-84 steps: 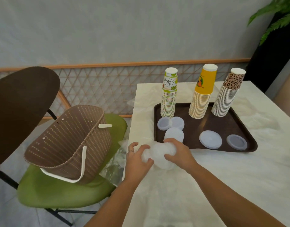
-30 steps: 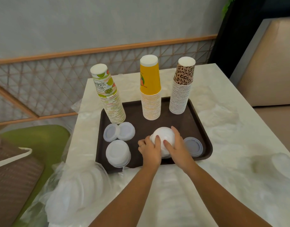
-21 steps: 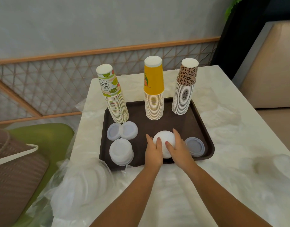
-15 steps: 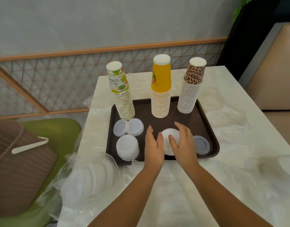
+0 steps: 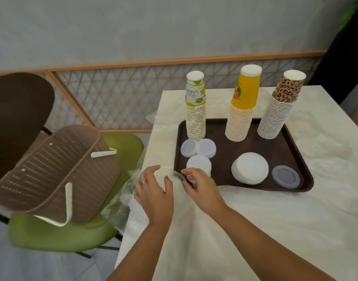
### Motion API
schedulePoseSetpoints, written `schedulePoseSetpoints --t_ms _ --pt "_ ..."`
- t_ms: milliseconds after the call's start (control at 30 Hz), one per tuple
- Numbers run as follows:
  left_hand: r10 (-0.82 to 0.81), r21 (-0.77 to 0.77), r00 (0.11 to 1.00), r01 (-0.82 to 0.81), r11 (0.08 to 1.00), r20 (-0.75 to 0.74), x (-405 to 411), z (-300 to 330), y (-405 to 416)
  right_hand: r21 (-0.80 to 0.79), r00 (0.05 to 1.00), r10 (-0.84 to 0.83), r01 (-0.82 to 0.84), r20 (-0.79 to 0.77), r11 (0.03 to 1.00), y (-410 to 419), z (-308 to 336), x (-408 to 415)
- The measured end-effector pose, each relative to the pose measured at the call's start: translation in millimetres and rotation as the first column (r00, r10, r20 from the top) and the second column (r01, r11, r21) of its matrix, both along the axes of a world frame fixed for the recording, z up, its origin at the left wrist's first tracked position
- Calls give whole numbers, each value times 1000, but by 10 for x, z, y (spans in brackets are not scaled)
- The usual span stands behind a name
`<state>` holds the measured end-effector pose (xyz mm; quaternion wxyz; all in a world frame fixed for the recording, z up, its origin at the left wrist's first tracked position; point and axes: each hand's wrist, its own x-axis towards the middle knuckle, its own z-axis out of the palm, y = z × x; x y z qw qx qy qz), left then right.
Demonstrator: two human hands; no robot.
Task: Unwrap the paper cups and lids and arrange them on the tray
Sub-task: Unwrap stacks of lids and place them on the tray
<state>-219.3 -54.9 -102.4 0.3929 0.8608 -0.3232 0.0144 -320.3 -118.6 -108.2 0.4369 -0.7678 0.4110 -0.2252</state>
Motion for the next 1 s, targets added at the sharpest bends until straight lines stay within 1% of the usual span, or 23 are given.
schedulePoseSetpoints --t_ms 100,167,267,333,367,433,533,633,667,733,867,1000 --pt "32 124 996 -22 992 -78 159 -153 190 36 993 53 -49 -102 998 132 -90 165" --pt "-7 159 984 36 987 -180 247 -242 276 81 986 53 -41 -156 996 175 -141 236" --pt "-106 110 915 161 981 -388 332 -317 378 125 982 25 -1 -190 992 224 -211 335" --pt "-152 58 872 202 978 -466 353 -339 430 60 978 -28 41 -207 997 250 -236 376" --pt "-165 39 860 210 977 -483 373 -352 454 28 977 -55 63 -207 998 267 -236 393" --pt "-180 32 847 226 974 -501 424 -368 488 30 980 -70 77 -186 997 293 -212 427" --pt "-232 42 807 302 952 -544 507 -364 524 112 990 -39 55 -135 992 318 -190 472" --pt "-292 -26 720 356 934 -629 579 -317 564 194 998 -12 22 -54 981 356 -183 501" --pt "-288 -35 717 345 938 -634 595 -301 575 233 999 3 5 -32 973 367 -182 507" --pt "-260 -17 758 312 950 -598 647 -302 571 288 1000 22 -20 -3 957 389 -183 518" --pt "-268 108 786 389 915 -557 644 -274 567 330 1000 8 -11 10 944 407 -208 528" --pt "-314 204 835 439 875 -452 642 -225 539 541 988 -85 4 126 841 421 -251 491"
